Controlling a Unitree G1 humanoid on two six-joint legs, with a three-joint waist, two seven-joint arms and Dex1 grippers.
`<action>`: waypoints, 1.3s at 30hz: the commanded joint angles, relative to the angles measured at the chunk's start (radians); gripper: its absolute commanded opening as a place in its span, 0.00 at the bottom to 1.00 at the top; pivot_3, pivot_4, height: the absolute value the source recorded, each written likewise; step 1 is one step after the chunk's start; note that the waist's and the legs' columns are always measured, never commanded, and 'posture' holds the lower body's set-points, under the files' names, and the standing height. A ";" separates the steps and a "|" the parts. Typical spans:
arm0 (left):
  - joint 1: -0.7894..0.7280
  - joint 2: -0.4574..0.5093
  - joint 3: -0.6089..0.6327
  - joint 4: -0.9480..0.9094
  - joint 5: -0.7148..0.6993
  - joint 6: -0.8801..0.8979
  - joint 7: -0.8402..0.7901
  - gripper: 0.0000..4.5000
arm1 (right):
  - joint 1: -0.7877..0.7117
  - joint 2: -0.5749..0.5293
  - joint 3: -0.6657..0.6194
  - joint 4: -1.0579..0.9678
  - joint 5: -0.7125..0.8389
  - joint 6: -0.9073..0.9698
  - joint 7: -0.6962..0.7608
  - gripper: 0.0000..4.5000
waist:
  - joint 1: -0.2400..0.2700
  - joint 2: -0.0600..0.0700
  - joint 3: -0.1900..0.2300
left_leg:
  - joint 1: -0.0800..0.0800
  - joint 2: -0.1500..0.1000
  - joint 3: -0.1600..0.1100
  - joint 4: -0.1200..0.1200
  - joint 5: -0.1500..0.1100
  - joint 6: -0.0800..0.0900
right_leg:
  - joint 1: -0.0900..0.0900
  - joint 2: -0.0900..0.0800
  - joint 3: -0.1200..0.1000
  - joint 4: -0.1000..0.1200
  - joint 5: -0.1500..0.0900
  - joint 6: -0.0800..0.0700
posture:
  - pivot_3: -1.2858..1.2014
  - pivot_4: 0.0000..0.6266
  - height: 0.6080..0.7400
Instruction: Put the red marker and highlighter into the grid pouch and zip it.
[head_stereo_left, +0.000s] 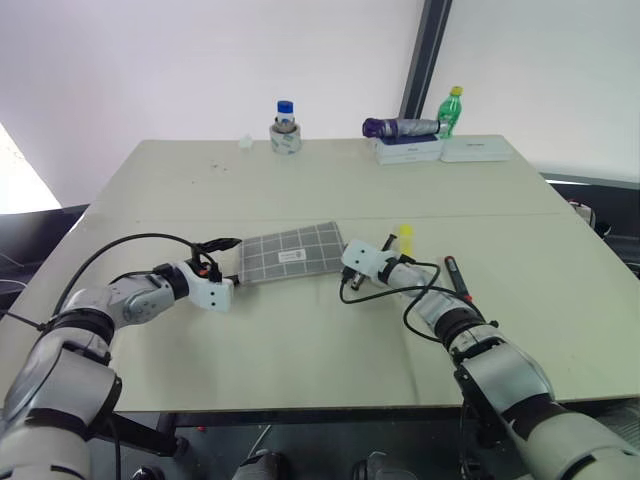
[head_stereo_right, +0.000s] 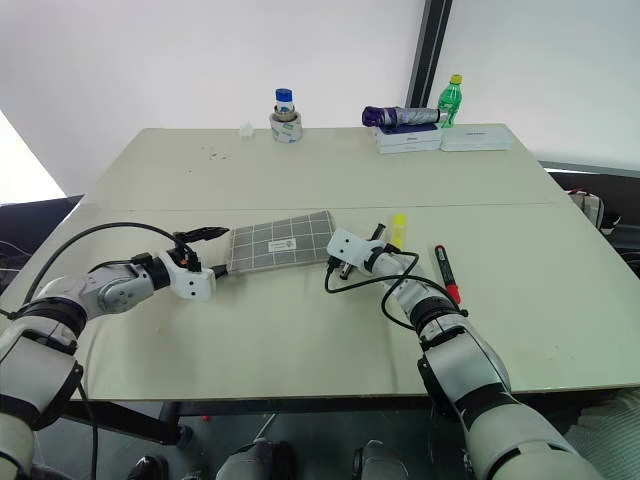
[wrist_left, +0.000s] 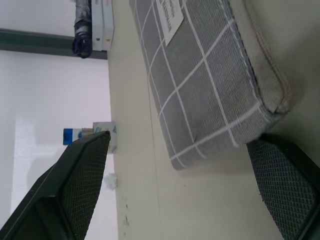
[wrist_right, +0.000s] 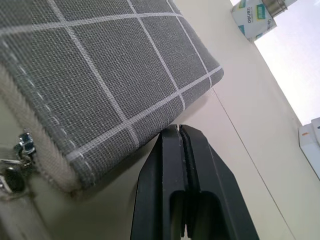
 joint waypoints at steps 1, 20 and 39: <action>0.009 -0.033 -0.061 0.015 0.029 -0.030 -0.013 1.00 | -0.033 0.008 -0.003 -0.003 0.005 -0.013 0.005 0.01 | 0.000 0.000 0.000 | 0.000 0.000 0.000 0.000 0.000 0.000 | 0.000 0.000 0.000 0.000 0.000 0.000 | 0.52 0.24 1.00; 0.021 -0.068 -0.009 0.057 -0.157 -0.089 -0.229 0.01 | -0.012 0.008 -0.093 -0.059 0.148 -0.045 0.180 0.00 | -0.008 0.002 -0.002 | 0.000 0.000 0.000 0.000 0.000 0.000 | 0.000 0.000 0.000 0.000 0.000 0.000 | 0.52 0.24 1.00; 0.443 -0.059 0.357 -0.639 -0.740 0.291 -0.681 0.00 | 0.380 -0.038 -0.238 -0.926 0.550 0.588 0.518 0.99 | -0.009 0.002 -0.001 | -0.001 0.001 -0.007 0.001 0.000 0.000 | 0.000 0.001 0.000 0.001 0.000 0.000 | 0.52 0.24 1.00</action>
